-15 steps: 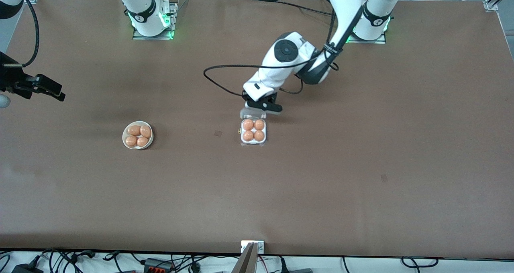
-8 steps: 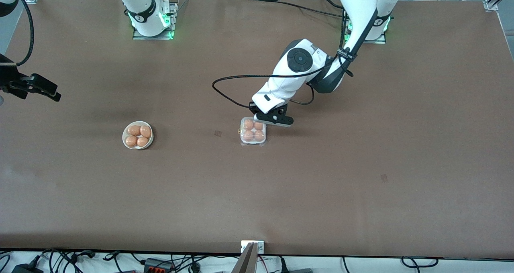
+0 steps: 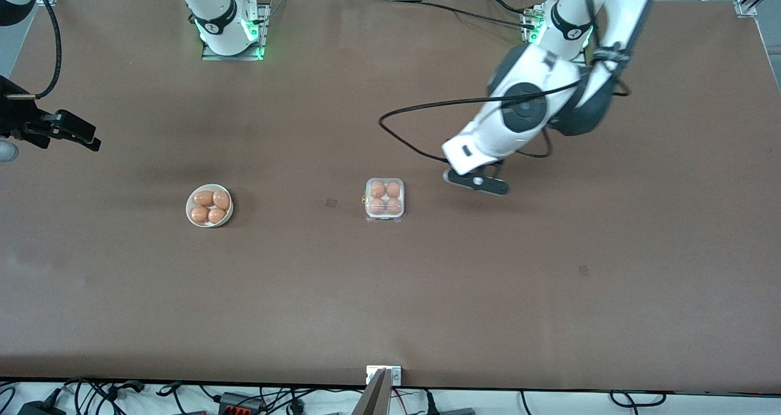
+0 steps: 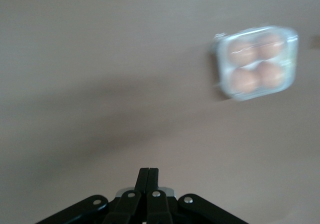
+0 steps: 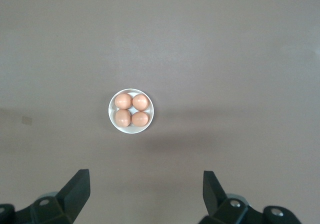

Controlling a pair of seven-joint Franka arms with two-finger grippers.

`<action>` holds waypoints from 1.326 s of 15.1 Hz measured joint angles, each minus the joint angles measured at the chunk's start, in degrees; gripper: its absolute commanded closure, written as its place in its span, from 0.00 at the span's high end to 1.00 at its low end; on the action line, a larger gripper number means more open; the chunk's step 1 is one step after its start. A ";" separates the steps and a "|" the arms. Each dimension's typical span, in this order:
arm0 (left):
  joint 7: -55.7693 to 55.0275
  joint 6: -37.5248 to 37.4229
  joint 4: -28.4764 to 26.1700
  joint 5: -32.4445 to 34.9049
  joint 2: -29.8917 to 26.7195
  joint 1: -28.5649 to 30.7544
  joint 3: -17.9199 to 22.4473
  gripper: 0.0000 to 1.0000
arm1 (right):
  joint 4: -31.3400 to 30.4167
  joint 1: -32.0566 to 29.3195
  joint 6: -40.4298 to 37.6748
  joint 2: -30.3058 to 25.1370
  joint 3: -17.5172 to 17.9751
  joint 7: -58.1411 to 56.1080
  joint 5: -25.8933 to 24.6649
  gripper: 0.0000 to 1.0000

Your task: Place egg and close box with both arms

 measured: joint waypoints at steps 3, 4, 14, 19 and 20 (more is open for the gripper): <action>5.11 -13.87 8.64 7.57 -0.84 3.37 0.07 0.51 | 0.00 0.10 -0.04 -0.02 -0.01 -0.03 0.00 1.00; 7.44 -17.05 11.24 9.04 -0.99 4.27 0.09 0.95 | 0.00 0.22 -0.16 -0.04 0.00 -0.03 0.00 1.00; 21.89 -30.16 21.79 5.28 -3.22 21.90 -0.09 1.00 | 0.00 0.40 -2.92 -0.86 -0.13 -0.04 -0.01 1.00; 16.15 -25.10 12.60 3.76 -10.22 23.51 -0.46 1.00 | -0.12 0.47 -3.27 -0.98 -0.13 -0.04 -0.04 1.00; 13.98 -22.43 9.37 3.72 -11.89 23.47 -1.17 1.00 | -0.61 0.40 -3.05 -1.48 -0.19 -0.04 -0.07 1.00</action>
